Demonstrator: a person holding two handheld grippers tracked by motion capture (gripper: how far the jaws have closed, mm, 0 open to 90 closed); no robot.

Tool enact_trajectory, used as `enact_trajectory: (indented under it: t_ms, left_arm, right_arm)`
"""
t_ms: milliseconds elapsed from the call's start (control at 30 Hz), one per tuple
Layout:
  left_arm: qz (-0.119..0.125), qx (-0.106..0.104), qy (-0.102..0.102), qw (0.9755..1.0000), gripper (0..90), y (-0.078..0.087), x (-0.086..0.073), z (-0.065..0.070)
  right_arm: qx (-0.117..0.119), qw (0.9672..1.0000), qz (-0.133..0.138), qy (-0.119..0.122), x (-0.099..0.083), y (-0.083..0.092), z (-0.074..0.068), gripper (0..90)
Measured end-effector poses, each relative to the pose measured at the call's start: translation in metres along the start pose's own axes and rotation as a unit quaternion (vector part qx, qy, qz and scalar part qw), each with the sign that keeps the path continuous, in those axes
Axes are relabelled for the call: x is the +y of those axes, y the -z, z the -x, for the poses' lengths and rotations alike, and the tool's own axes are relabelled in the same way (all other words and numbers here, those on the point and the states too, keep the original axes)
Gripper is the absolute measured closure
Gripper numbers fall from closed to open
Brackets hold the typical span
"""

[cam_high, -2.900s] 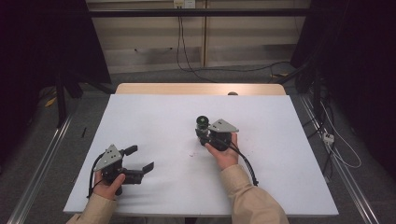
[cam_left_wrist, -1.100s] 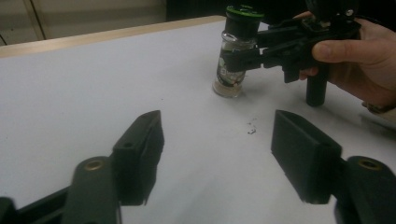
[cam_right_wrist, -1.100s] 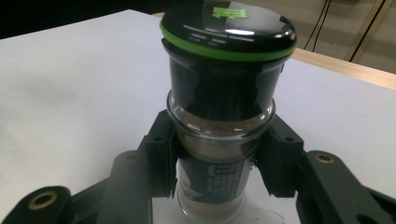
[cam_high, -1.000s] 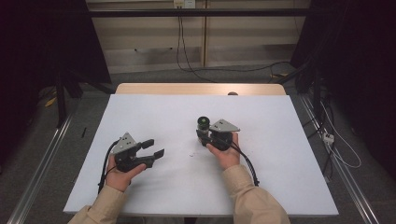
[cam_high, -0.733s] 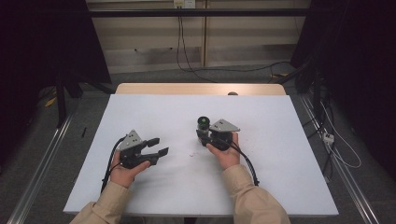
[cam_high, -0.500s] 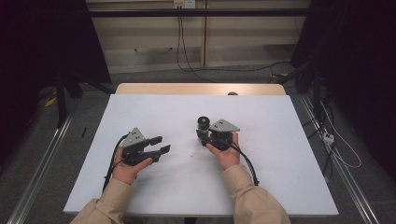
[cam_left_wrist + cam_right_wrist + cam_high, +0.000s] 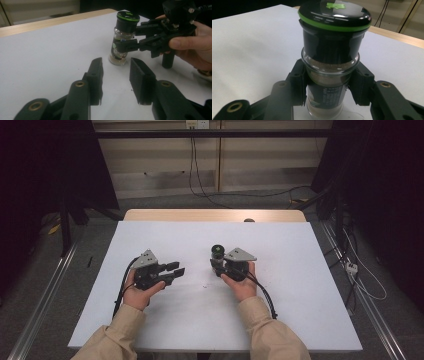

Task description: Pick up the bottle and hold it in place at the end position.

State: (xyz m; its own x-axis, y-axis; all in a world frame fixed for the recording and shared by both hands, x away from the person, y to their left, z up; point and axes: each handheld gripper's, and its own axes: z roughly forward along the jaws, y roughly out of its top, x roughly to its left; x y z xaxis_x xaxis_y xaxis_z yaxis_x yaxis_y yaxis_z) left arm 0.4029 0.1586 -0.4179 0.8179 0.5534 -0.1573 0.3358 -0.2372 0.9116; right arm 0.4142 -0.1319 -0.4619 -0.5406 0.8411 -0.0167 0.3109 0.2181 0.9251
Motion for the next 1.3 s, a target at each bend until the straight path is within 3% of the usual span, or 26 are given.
enact_trajectory:
  t_ms: [133,533,1300]
  left_arm:
    - [-0.004,-0.013,0.002,0.9999,70.3,-0.005,0.005,-0.001]
    - [-0.020,-0.024,-0.005,0.9995,83.1,-0.019,0.016,0.000]
    - [-0.036,-0.034,-0.006,0.9988,90.0,-0.037,0.025,0.001]
  right_arm:
    - [0.001,1.0000,0.000,-0.001,0.000,0.000,0.000,53.8]
    - [0.000,1.0000,-0.001,-0.003,0.000,0.000,0.000,53.8]
    - [0.000,1.0000,-0.002,-0.003,0.000,0.000,0.000,53.8]
